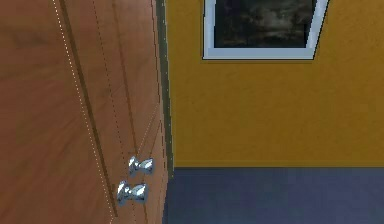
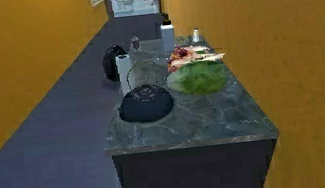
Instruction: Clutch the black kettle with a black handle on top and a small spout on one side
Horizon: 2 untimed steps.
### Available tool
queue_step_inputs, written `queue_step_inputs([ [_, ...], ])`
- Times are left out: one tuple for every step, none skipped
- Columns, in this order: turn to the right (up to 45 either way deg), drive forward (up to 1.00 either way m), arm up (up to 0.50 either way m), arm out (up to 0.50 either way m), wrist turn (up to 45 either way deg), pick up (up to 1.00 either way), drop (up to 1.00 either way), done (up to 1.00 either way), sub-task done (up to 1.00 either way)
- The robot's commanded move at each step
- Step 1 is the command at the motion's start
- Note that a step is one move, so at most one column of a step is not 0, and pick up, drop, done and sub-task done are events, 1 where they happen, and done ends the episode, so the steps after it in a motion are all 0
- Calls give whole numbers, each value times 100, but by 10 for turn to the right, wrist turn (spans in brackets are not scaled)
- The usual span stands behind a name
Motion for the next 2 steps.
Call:
queue_step_inputs([
  [0, 0, 50, 0, 0, 0, 0, 0, 0],
  [0, 0, 38, 0, 0, 0, 0, 0, 0],
])
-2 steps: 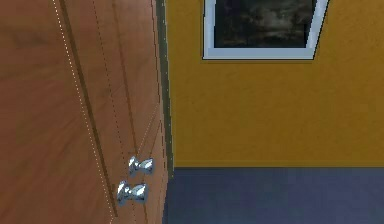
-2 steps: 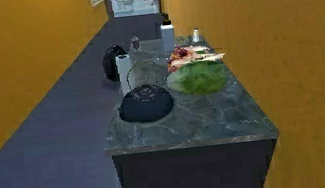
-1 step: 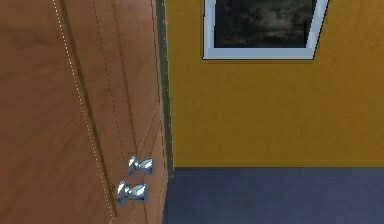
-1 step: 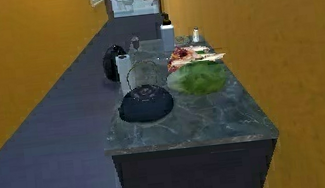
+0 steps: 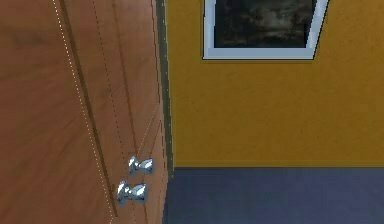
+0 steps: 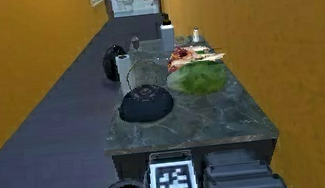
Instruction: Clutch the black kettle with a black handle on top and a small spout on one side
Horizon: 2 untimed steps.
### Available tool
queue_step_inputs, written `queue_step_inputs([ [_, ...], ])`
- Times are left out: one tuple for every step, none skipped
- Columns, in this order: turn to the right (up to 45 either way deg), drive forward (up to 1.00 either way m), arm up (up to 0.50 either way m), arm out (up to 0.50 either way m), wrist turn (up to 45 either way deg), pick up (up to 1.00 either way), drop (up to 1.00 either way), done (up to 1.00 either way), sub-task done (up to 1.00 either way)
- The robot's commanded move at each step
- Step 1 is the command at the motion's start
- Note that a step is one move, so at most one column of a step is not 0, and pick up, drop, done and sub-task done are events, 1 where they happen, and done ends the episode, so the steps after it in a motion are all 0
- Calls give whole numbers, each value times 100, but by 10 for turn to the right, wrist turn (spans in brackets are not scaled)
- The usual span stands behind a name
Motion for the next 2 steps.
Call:
queue_step_inputs([
  [0, 0, 0, 26, 0, 0, 0, 0, 0],
  [0, 0, 0, 0, 450, 0, 0, 0, 0],
])
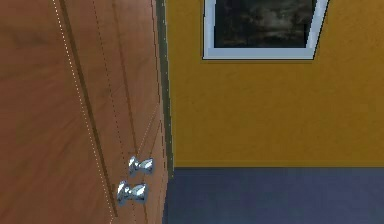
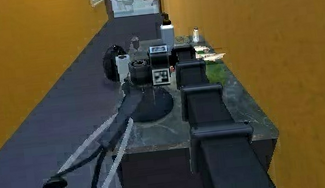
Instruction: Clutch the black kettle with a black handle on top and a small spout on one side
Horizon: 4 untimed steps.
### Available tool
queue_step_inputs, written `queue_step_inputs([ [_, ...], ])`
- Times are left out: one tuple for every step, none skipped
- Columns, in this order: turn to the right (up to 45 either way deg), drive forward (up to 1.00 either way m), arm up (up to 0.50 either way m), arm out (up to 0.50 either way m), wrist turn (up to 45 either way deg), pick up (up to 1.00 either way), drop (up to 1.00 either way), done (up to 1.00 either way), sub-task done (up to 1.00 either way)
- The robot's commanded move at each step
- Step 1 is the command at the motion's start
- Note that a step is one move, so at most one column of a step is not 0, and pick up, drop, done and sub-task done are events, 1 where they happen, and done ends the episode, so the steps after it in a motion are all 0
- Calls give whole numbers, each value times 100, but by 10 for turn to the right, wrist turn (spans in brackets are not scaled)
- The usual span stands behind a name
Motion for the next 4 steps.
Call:
queue_step_inputs([
  [0, 0, 0, 0, 450, 0, 0, 0, 0],
  [0, 0, 0, 0, 450, 0, 0, 0, 0],
  [0, 0, 0, 0, 360, 0, 0, 0, 0],
  [0, 0, -10, 0, 0, 0, 0, 0, 0],
])
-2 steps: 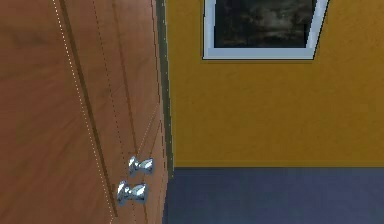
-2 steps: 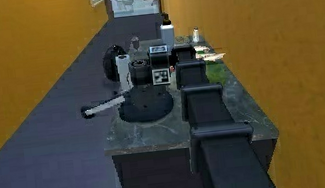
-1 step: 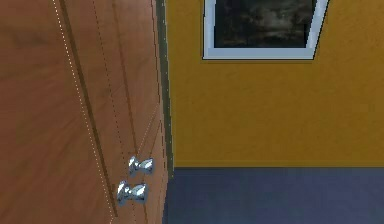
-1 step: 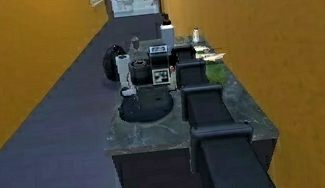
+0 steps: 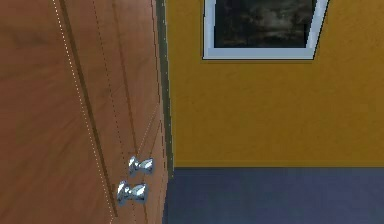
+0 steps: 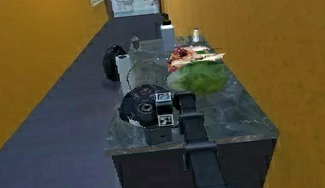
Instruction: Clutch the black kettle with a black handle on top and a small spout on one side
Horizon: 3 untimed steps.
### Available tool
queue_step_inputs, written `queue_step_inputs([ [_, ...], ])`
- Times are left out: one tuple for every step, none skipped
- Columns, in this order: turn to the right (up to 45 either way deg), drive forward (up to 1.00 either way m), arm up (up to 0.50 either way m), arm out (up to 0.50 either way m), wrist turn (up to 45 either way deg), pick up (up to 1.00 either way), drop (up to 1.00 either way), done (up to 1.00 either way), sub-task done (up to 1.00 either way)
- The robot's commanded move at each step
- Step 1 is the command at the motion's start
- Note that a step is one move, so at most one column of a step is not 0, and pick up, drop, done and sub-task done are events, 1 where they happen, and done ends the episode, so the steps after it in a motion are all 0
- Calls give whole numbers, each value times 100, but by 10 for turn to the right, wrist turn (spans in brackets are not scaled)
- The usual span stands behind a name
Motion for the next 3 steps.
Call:
queue_step_inputs([
  [0, 0, 0, 0, 0, 100, 0, 0, 0],
  [0, 0, 10, 0, 0, 0, 0, 0, 0],
  [0, 0, 0, 0, 0, 0, 0, 100, 0],
])
